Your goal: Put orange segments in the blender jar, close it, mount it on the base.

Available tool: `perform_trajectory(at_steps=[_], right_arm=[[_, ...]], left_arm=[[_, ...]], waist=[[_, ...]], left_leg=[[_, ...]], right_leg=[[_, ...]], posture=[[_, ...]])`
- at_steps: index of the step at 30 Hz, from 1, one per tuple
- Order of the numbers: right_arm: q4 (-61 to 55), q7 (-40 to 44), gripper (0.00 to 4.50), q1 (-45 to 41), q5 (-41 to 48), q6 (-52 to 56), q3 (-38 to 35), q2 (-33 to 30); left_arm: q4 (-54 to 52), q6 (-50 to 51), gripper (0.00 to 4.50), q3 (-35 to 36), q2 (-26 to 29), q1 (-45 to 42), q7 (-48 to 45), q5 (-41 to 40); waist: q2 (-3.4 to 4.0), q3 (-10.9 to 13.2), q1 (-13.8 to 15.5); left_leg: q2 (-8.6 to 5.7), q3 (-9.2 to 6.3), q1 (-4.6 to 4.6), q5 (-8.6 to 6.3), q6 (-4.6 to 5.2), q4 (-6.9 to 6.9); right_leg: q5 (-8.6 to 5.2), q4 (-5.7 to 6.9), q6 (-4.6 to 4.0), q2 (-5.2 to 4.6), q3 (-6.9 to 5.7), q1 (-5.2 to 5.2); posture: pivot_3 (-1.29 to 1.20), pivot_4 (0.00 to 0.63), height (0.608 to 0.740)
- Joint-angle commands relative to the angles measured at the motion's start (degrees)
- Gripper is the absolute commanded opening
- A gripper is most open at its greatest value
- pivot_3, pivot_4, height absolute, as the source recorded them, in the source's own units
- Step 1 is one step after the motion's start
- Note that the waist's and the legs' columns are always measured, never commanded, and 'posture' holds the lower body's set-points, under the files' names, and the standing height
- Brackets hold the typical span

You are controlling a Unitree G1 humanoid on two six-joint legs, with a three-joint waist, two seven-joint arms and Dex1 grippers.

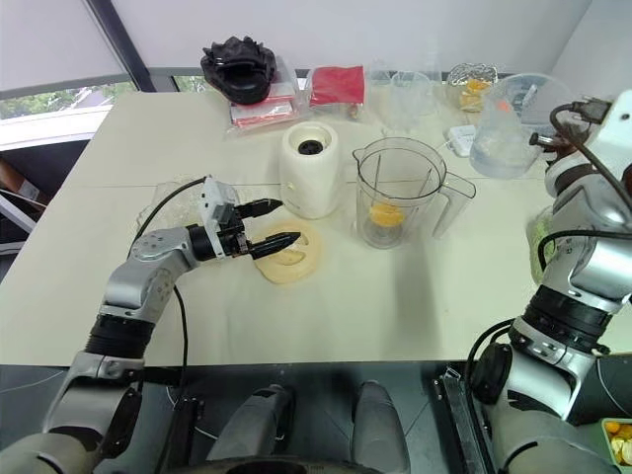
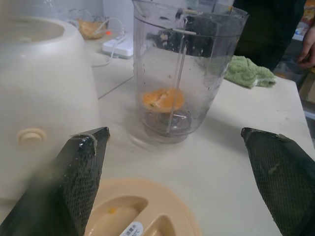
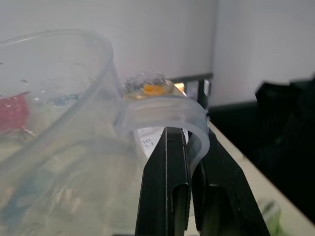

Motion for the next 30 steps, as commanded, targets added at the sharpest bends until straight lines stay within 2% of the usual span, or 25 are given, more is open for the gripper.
perform_trajectory(at_steps=[1,6,13,22,30], right_arm=[[0.3,-4.8,0.02,1.3,3.1,-4.8,-5.9,3.5],[4.6,-7.8,0.02,5.6,3.6,-12.1,-6.8,7.3],[12.3,-8.7,0.02,9.6,4.2,-22.3,-5.1,10.0],[23.1,-8.9,0.02,11.5,1.7,-34.7,-0.3,8.6],[28.1,-11.3,0.02,12.2,1.2,-37.5,1.6,7.3]], left_arm=[[-2.6,0.3,4.50,1.3,0.5,-0.5,0.4,-0.9],[-7.7,3.8,4.50,1.4,1.4,0.8,1.7,-1.6],[-14.7,12.0,4.50,0.7,1.7,-1.8,5.7,-2.5],[-18.1,18.8,4.50,0.5,1.5,-5.3,8.4,-3.4],[-18.4,19.8,4.50,0.8,1.7,-5.6,9.2,-3.8]], waist=[[-0.02,0.0,0.0],[0.06,0.0,-0.3],[0.26,0.0,-0.6],[0.28,0.0,-1.2],[0.28,0.0,-1.7]], left_leg=[[0.00,0.00,0.00,0.00,0.00,0.00],[0.00,0.02,0.01,0.00,0.00,0.00],[0.03,0.06,0.07,0.00,0.00,0.00],[0.02,0.07,0.08,0.01,0.00,0.01],[0.02,0.07,0.08,0.01,0.00,0.01]], right_leg=[[0.00,0.00,0.00,0.00,0.00,0.00],[0.02,0.03,0.01,0.00,0.01,0.00],[0.05,0.09,-0.02,0.01,0.02,0.00],[0.05,0.10,-0.02,0.02,0.02,0.00],[0.05,0.10,-0.02,0.02,0.03,0.00]], posture=[[0.00,0.150,0.740],[0.00,0.150,0.740],[0.00,0.150,0.740],[0.00,0.150,0.740],[0.00,0.150,0.740]])
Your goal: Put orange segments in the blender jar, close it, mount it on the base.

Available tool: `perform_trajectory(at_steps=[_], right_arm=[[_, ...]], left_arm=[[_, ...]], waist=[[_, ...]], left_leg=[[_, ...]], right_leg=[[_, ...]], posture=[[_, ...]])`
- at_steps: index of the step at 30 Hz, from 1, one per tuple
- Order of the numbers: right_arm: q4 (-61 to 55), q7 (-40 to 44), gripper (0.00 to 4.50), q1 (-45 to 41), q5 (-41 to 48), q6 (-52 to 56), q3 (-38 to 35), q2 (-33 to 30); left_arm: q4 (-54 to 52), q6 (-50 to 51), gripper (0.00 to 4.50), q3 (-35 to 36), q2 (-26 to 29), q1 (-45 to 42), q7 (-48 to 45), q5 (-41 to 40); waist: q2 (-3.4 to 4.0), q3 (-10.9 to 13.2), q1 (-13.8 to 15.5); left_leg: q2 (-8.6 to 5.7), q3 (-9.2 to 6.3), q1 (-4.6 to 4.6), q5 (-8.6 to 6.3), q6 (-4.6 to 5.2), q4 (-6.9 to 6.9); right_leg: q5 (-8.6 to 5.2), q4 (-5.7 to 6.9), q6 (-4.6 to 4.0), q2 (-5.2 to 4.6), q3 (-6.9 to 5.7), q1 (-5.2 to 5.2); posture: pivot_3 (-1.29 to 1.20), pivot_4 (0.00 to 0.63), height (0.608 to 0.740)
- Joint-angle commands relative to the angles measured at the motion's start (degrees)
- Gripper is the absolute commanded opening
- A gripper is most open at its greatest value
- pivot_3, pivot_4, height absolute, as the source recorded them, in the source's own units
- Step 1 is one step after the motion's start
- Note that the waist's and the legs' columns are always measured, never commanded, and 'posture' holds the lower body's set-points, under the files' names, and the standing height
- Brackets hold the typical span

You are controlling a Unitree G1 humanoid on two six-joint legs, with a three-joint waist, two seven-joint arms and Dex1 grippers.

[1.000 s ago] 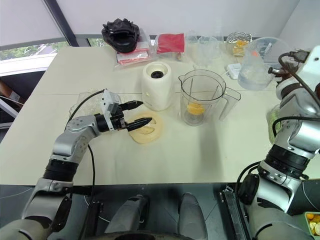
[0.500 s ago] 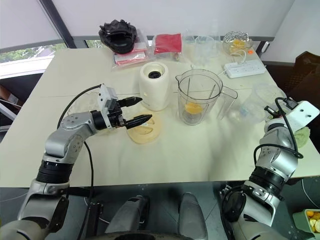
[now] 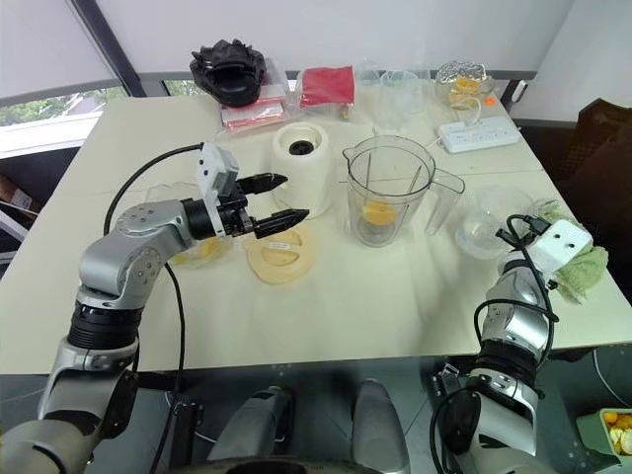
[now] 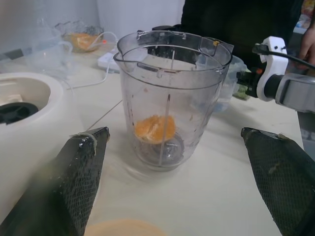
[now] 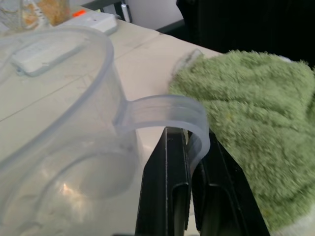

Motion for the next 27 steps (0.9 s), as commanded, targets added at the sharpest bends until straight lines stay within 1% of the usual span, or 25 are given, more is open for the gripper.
perform_trajectory(at_steps=[1,3,6,9,11,12,16,22,27], right_arm=[[0.0,-1.3,0.02,-0.4,0.1,-1.9,-0.1,-2.1],[0.7,-1.4,0.02,-0.4,0.4,-1.8,0.2,-2.4],[1.6,-1.4,1.02,-0.3,0.5,-1.8,0.7,-3.0],[2.4,-1.8,2.53,0.0,-0.1,-1.8,1.5,-3.5],[2.3,-2.0,3.66,0.4,-0.1,-1.7,2.0,-3.6],[1.6,-2.1,4.08,0.8,-0.2,-1.6,2.2,-3.5],[-1.9,-2.7,4.08,3.1,0.0,-0.2,2.8,-2.9],[-13.6,-4.7,4.08,10.3,0.7,4.8,3.6,-0.2],[-27.1,-4.4,4.08,16.7,1.7,10.5,5.3,2.7]], left_arm=[[-2.3,0.2,4.50,0.3,0.3,-0.5,0.5,-1.0],[-2.5,0.1,4.50,0.3,0.2,-0.3,0.7,-1.0],[-2.7,0.0,4.50,0.3,0.1,0.0,1.0,-1.0],[-2.7,-0.3,4.50,0.2,0.1,0.3,1.2,-1.1],[-2.7,-0.6,4.50,0.2,0.1,0.6,1.2,-1.1],[-2.8,-0.7,4.50,0.2,0.1,0.8,1.2,-1.0],[-2.4,-1.2,4.50,0.0,-0.2,1.1,1.2,-0.8],[-1.4,-2.7,4.50,-0.4,-1.0,1.7,1.0,-0.5],[0.0,-4.0,4.50,-0.9,-1.5,1.8,0.4,-0.3]], waist=[[0.00,0.0,0.0],[0.00,0.0,0.0],[0.00,0.0,0.0],[0.00,0.0,-0.1],[0.00,0.0,-0.2],[0.00,0.0,-0.2],[0.00,0.0,-0.1],[0.00,0.0,0.1],[0.02,0.0,0.2]], left_leg=[[0.00,0.00,0.00,0.00,0.00,0.00],[0.00,0.00,0.00,0.00,0.00,0.00],[0.00,-0.01,0.00,0.00,0.00,0.01],[0.00,0.00,0.00,0.00,0.00,0.01],[0.01,0.01,0.02,0.00,0.00,0.00],[0.02,0.01,0.02,0.00,0.00,0.00],[0.03,0.01,0.03,0.00,0.00,0.01],[0.02,0.00,0.02,0.00,0.00,0.02],[0.02,-0.01,0.02,0.00,0.00,0.02]], right_leg=[[0.00,0.00,0.00,0.00,0.00,0.00],[0.00,0.00,0.00,0.00,0.00,0.00],[0.00,0.00,0.00,0.00,0.00,0.01],[0.00,0.00,0.00,0.00,0.00,0.01],[0.00,0.00,0.00,0.01,0.00,0.01],[0.00,0.00,0.00,0.02,0.00,0.01],[0.01,0.00,-0.01,0.04,0.01,0.02],[0.01,-0.01,-0.01,0.03,0.03,0.03],[0.00,0.00,-0.01,0.04,0.03,0.03]], posture=[[0.00,0.150,0.740],[0.00,0.150,0.740],[0.00,0.150,0.740],[0.00,0.150,0.740],[0.00,0.150,0.740],[0.00,0.150,0.740],[0.00,0.150,0.740],[0.00,0.150,0.740],[0.00,0.150,0.740]])
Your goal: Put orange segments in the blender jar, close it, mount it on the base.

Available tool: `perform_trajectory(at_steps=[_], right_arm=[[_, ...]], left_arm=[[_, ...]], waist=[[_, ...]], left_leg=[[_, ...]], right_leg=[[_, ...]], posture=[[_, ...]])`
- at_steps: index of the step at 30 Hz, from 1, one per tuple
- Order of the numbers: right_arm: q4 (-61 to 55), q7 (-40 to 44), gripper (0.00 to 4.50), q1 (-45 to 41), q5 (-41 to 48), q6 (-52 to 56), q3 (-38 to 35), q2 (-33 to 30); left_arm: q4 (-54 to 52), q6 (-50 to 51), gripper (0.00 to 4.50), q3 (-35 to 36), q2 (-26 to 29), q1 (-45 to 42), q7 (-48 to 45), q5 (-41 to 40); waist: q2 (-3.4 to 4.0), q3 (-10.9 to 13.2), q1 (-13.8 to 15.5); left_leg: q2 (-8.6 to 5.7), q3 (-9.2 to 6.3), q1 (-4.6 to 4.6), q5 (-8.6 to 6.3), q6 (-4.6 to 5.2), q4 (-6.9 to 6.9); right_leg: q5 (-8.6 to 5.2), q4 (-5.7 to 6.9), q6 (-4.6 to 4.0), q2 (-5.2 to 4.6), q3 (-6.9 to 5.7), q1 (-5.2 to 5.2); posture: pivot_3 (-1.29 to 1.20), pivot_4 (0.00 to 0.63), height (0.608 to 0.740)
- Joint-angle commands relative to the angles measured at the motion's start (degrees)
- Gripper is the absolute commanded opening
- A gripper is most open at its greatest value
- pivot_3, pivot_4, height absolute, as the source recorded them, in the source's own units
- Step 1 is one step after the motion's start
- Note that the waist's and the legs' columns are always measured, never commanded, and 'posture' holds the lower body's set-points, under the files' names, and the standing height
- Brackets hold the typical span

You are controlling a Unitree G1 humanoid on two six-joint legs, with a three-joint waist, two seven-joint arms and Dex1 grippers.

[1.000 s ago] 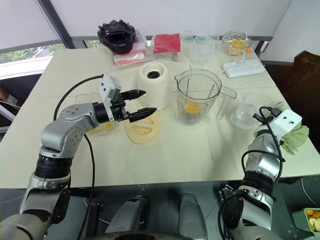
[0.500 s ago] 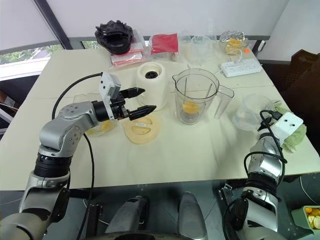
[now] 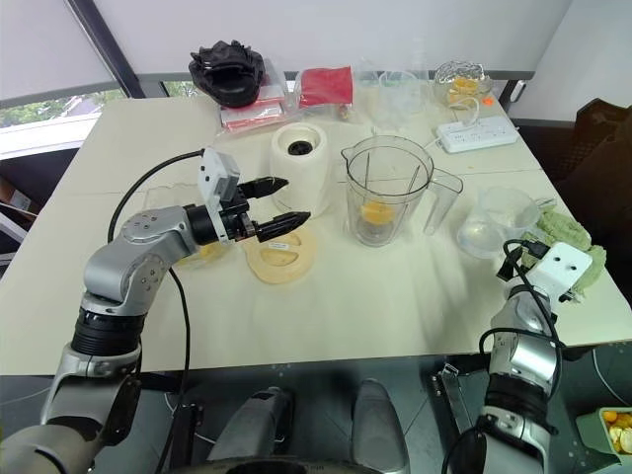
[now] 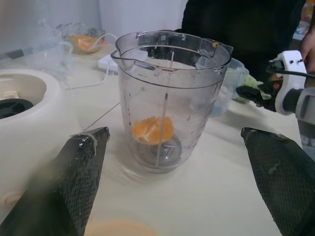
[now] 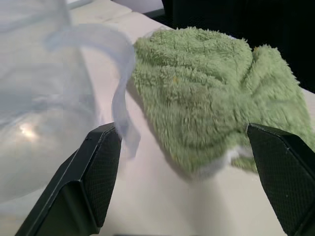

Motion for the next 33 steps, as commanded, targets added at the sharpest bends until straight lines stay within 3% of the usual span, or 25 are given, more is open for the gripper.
perform_trajectory(at_steps=[1,7,15,19,23,27,33], right_arm=[[-12.1,0.7,4.08,3.6,1.6,4.0,1.0,0.8],[-35.0,9.4,4.08,13.0,14.2,20.8,-1.1,-4.4],[-52.0,35.0,4.08,23.9,35.2,34.8,-14.3,-31.8],[-52.0,41.9,4.08,24.3,37.2,34.5,-13.9,-38.7],[-48.1,40.2,4.08,17.8,34.4,32.7,-6.8,-39.4],[-43.5,35.8,4.08,11.6,29.6,31.5,1.2,-36.2],[-42.7,31.3,4.08,10.3,23.7,30.6,8.8,-30.6]], left_arm=[[0.3,-2.1,4.50,-0.2,-0.1,-0.4,-0.7,0.0],[2.5,-1.8,4.50,0.5,1.8,-0.8,-1.6,0.0],[-2.4,-1.1,4.50,3.7,6.3,4.0,-0.9,-0.9],[-6.9,1.1,4.50,7.0,7.3,6.9,1.9,-2.7],[-8.8,0.7,4.50,7.6,7.5,9.2,3.7,-2.5],[-9.6,0.5,4.50,7.4,7.2,9.6,5.1,-2.3],[-9.8,1.0,4.50,7.9,7.7,9.8,5.9,-2.9]], waist=[[0.01,0.0,0.1],[0.04,0.0,0.1],[-0.07,0.0,0.2],[-0.40,0.1,0.7],[-0.49,0.1,1.8],[-0.62,0.1,2.4],[-0.62,0.1,3.0]], left_leg=[[0.00,0.00,0.00,0.00,0.00,0.00],[0.01,-0.02,-0.01,0.00,0.01,0.00],[0.06,0.01,0.01,-0.07,0.12,0.01],[0.10,0.00,0.02,-0.12,0.20,0.06],[0.10,0.06,0.02,-0.12,0.19,0.15],[0.05,0.02,-0.03,-0.12,0.19,0.16],[0.05,0.02,-0.07,-0.14,0.20,0.05]], right_leg=[[0.00,0.00,0.00,0.00,0.00,0.00],[-0.01,0.00,0.00,0.01,0.00,0.01],[-0.03,-0.12,0.02,0.02,-0.03,0.13],[-0.03,-0.18,0.02,0.04,-0.07,0.24],[-0.01,-0.24,-0.02,-0.01,-0.06,0.27],[-0.02,-0.31,-0.05,-0.05,-0.07,0.28],[-0.02,-0.34,0.00,-0.07,-0.07,0.18]], posture=[[0.00,0.150,0.740],[0.00,0.150,0.740],[0.00,0.150,0.740],[0.00,0.150,0.740],[0.00,0.150,0.740],[0.00,0.150,0.740],[0.00,0.150,0.740]])
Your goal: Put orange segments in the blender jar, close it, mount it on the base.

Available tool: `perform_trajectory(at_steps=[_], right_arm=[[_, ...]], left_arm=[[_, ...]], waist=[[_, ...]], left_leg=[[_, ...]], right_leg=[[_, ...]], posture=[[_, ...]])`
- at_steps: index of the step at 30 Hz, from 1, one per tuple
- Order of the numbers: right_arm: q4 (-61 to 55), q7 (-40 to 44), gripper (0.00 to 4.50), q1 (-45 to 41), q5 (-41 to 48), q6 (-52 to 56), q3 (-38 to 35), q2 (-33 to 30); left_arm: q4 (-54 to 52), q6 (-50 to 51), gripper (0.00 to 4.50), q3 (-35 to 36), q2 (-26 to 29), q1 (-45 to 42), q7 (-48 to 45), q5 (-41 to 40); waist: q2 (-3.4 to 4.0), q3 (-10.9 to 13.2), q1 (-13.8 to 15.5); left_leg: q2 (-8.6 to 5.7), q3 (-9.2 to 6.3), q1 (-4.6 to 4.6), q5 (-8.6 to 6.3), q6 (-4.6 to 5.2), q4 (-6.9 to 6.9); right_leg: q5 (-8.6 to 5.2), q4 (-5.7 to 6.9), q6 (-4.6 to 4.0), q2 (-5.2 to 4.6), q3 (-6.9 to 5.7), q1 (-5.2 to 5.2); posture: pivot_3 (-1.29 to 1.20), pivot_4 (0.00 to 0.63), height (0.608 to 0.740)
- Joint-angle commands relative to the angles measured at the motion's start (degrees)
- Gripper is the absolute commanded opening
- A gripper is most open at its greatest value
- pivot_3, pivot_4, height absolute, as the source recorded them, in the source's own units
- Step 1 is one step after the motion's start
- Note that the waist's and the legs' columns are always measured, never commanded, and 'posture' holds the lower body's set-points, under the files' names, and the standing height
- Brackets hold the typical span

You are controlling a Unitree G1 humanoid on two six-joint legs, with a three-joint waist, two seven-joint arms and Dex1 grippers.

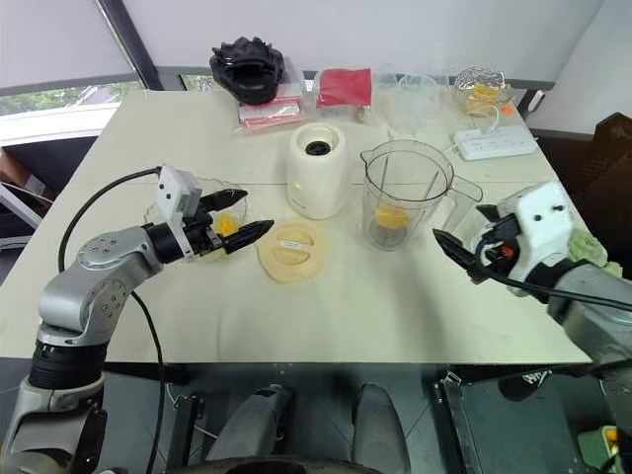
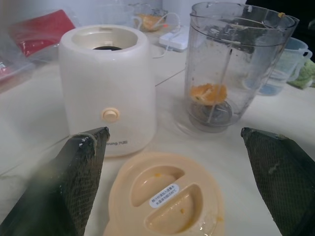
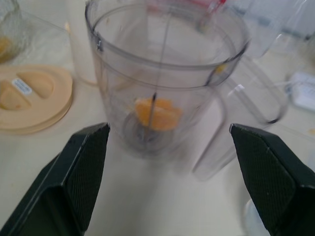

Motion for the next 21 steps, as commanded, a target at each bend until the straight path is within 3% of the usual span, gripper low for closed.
perform_trajectory(at_steps=[1,10,13,15,21], right_arm=[[-0.6,-2.5,4.08,-0.3,-3.1,-1.2,1.2,2.0],[-5.5,-2.7,4.08,1.8,1.4,1.5,-1.3,5.1],[-6.5,-3.4,4.08,2.2,1.0,1.7,-0.5,5.7],[-6.7,-3.9,4.08,2.3,0.3,1.5,0.0,5.9],[-15.2,-10.8,4.08,6.0,6.3,3.7,-1.5,13.2]], left_arm=[[-2.8,0.0,4.50,1.7,1.0,0.1,0.0,-1.4],[0.9,-0.4,4.50,-4.5,6.2,-1.6,-7.6,1.0],[9.0,-8.4,4.50,-10.7,8.3,-5.1,-15.7,6.5],[15.8,-12.8,4.50,-13.6,7.9,-9.3,-19.7,9.3],[52.5,-30.4,4.50,-20.8,1.7,-31.4,-31.5,19.7]], waist=[[0.00,0.0,0.0],[0.02,0.0,-0.1],[0.03,0.0,-0.1],[0.03,0.0,0.0],[-0.03,0.0,0.1]], left_leg=[[0.00,0.00,0.00,0.00,0.00,0.00],[0.00,0.01,0.02,0.00,0.00,0.02],[0.00,0.03,0.05,0.00,0.00,0.02],[-0.01,0.05,0.04,0.00,0.01,0.04],[-0.06,-0.03,-0.03,0.00,0.02,0.09]], right_leg=[[0.00,0.00,0.00,0.00,0.00,0.00],[0.00,0.03,-0.01,0.01,0.00,0.01],[0.00,0.07,-0.03,0.03,0.00,0.01],[0.00,0.06,-0.06,0.03,-0.01,0.02],[0.01,0.03,0.00,0.02,-0.09,0.04]], posture=[[0.00,0.150,0.740],[0.00,0.150,0.740],[0.00,0.150,0.740],[0.00,0.150,0.740],[0.00,0.150,0.740]])
